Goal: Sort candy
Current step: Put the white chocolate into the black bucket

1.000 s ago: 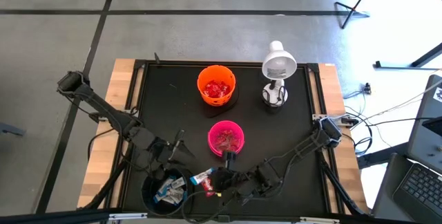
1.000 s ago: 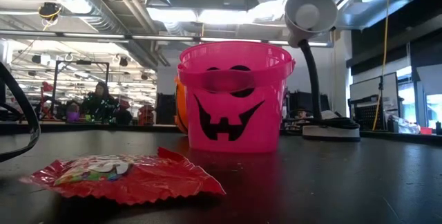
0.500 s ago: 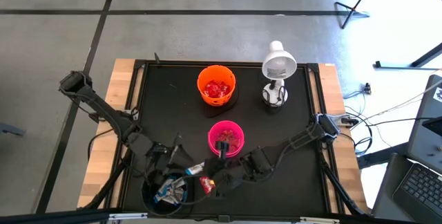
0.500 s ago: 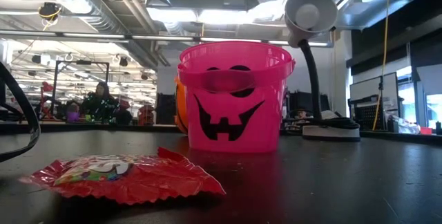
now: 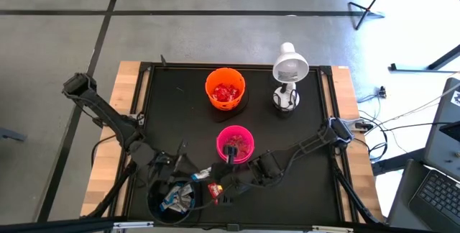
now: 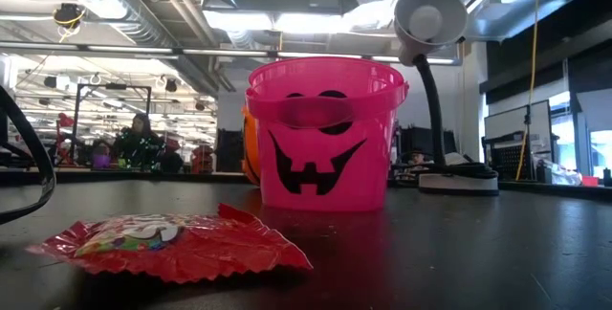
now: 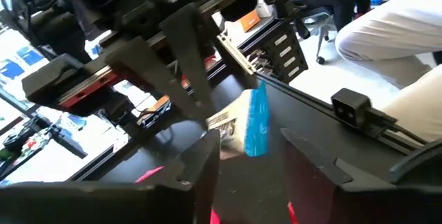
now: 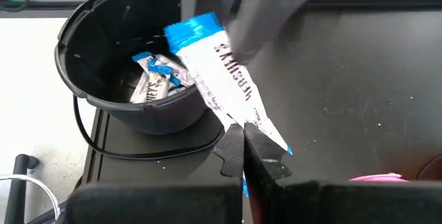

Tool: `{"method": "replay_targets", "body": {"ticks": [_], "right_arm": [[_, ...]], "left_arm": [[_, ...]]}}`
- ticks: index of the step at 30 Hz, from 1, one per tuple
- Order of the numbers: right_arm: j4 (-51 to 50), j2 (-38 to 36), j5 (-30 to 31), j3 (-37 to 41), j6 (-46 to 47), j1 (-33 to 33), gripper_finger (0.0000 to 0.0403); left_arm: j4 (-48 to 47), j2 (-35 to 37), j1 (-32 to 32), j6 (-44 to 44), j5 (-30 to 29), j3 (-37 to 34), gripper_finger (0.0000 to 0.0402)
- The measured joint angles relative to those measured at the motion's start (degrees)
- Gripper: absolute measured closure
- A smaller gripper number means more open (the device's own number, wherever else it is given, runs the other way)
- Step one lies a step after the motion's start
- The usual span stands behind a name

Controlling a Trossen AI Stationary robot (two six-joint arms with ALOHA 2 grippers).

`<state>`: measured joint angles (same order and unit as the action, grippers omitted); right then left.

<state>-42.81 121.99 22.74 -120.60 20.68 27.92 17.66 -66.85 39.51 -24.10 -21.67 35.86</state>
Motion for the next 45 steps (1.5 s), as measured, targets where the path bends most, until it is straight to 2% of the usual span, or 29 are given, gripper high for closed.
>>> {"method": "replay_targets", "body": {"ticks": [14, 22, 27, 33, 38, 42, 45], "right_arm": [[1.05, 0.00, -1.94, 0.04, -0.58, -1.05, 0.0403], [1.09, 0.00, -1.90, 0.04, 0.34, -0.98, 0.0398], [1.41, 0.00, -4.21, 0.06, 2.14, -1.00, 0.0357], [-2.55, 0.00, -4.75, -2.58, 4.65, 0.14, 0.0264], [-9.40, 0.00, -3.99, -5.79, 8.47, 2.65, 0.0215], [-11.96, -0.04, -0.62, -5.60, 8.25, 6.03, 0.0209], [-11.44, -0.04, 1.41, -3.91, 8.81, 8.06, 0.0212]], "left_arm": [[0.09, 0.00, 0.41, -0.09, -0.29, 0.00, 0.0391], [0.09, 0.00, 0.39, -0.09, -0.35, 0.00, 0.0399], [-0.28, 0.02, 0.37, 0.69, -0.33, -0.02, 0.0401], [-1.68, 1.87, 0.64, 1.67, -0.31, -0.02, 0.0401], [-15.75, 5.61, 2.42, 8.57, 3.01, 5.13, 0.0401], [-31.96, 6.16, 5.52, 16.94, 9.26, 12.82, 0.0401], [-39.64, 5.48, 8.17, 23.11, 13.18, 17.29, 0.0401]]}}
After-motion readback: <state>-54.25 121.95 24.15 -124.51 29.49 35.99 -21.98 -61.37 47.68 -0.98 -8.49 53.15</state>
